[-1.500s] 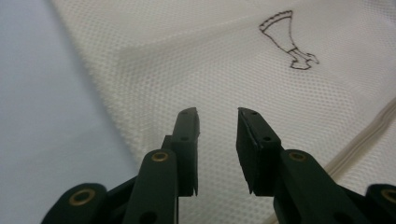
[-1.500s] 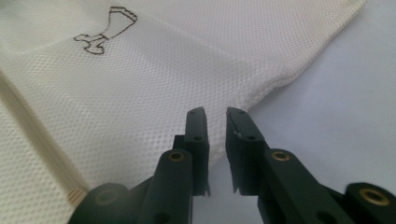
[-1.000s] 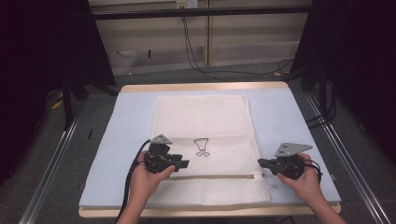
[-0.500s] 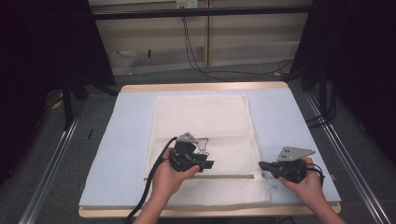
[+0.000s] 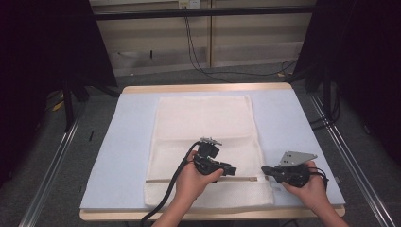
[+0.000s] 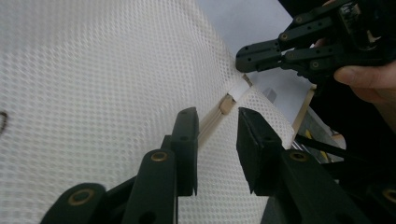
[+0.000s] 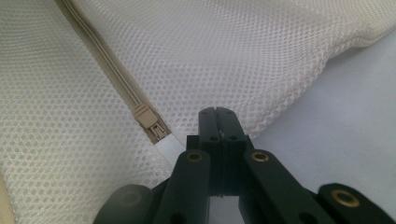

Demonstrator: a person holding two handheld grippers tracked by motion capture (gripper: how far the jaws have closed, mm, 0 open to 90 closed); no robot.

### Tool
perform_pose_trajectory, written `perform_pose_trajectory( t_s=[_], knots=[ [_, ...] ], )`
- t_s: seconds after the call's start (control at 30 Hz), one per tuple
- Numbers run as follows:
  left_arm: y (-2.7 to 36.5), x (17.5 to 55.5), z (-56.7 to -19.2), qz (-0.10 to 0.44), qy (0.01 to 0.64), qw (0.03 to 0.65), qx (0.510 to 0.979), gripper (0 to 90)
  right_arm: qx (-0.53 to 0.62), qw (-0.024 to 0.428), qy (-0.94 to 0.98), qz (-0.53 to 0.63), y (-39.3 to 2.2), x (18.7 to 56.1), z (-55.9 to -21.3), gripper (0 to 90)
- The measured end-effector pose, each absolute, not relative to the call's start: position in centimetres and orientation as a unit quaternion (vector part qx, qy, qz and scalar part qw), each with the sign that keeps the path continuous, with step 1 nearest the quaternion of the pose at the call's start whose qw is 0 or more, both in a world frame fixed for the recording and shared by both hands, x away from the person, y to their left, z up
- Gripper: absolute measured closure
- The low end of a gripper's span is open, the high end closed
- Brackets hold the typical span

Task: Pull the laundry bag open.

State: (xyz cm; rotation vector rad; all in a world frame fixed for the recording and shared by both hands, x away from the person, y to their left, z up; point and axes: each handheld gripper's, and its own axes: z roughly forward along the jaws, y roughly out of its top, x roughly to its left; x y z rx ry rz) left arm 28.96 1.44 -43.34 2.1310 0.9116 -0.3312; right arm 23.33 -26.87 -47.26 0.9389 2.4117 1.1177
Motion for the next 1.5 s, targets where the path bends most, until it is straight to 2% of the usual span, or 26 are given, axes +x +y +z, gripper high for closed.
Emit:
perform_pose_trajectory(
  t_s=[0.5,0.83,0.93,1.33,1.5],
  knots=[
    [-2.1,28.9,-44.9,-0.158,0.385,0.358,0.836,67.3,0.325,0.149,0.849,0.390,-26.5,22.6,-47.2,90.0],
    [-3.5,29.2,-45.7,-0.177,0.417,0.346,0.822,69.1,0.328,0.139,0.854,0.380,-26.2,22.6,-47.6,90.0],
    [-3.7,29.5,-46.0,-0.181,0.405,0.327,0.834,69.3,0.330,0.134,0.853,0.382,-26.3,22.7,-47.8,90.0],
    [-5.0,29.6,-46.7,-0.190,0.420,0.314,0.830,71.6,0.338,0.129,0.848,0.388,-26.4,22.7,-48.1,90.0],
    [-5.6,29.3,-47.0,-0.191,0.427,0.311,0.827,75.2,0.341,0.132,0.847,0.387,-26.4,22.6,-48.1,90.0]
  ],
)
